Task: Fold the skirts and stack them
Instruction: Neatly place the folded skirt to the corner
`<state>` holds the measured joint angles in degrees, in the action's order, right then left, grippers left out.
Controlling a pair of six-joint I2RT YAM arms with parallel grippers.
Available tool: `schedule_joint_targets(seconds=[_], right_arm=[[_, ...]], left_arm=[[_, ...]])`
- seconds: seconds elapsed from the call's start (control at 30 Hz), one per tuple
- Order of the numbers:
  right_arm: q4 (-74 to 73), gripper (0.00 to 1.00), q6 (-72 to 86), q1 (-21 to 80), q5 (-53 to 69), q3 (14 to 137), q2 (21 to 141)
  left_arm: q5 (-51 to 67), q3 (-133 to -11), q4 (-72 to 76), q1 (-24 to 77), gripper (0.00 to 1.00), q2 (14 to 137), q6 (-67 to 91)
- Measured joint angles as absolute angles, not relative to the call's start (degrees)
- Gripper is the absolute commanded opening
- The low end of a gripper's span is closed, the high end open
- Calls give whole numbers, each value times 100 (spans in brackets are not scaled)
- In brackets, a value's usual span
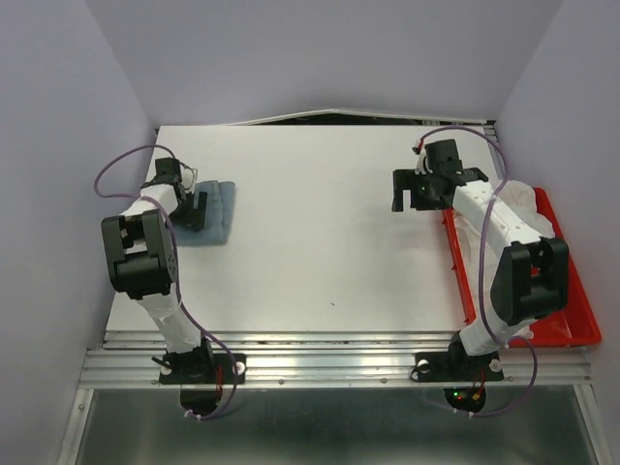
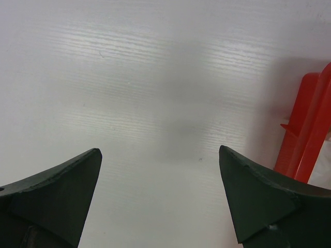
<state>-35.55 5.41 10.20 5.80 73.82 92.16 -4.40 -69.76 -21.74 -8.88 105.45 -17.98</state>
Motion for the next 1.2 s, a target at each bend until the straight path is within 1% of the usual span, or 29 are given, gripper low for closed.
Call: schedule_joint_targets(seconds=[0.2,0.43,0.53,0.67,0.77,0.93,0.97,1.03,1.07,1.2], right_arm=[[-3697,100,534,974,580,7437,9216],[-3874,100,537,972,644,7679,9214],[-4093,100,528,972,744,7948,9214],[-4156,100,427,972,952,8160,9113],[-4209,100,338,972,1129,8149,8890],[-4198,100,158,972,1409,7800,8197],[-4202,100,119,972,1433,7734,8073],[-4202,100,12,972,1496,7601,7870],[-4141,100,-51,972,1542,7446,7745],[-4056,100,-292,972,1765,6689,7481]], left_arm=[[-434,-7137,-1990,-1339,98,10691,-1953],[-395,-7142,-1933,-1431,98,10637,-2248],[-357,-7205,-2235,-1435,98,10451,-2403],[-154,-7703,-2751,-1372,98,9817,-2571],[-137,-8193,-2792,-1026,99,8989,-2585],[-161,-8440,-2429,390,99,7599,-2366],[-180,-8394,-2364,814,99,7430,-2281],[-237,-8213,-2237,1334,98,7275,-2102],[-388,-7891,-2102,1612,99,7218,-1955],[-528,-7024,-2119,2180,98,7218,-1763]])
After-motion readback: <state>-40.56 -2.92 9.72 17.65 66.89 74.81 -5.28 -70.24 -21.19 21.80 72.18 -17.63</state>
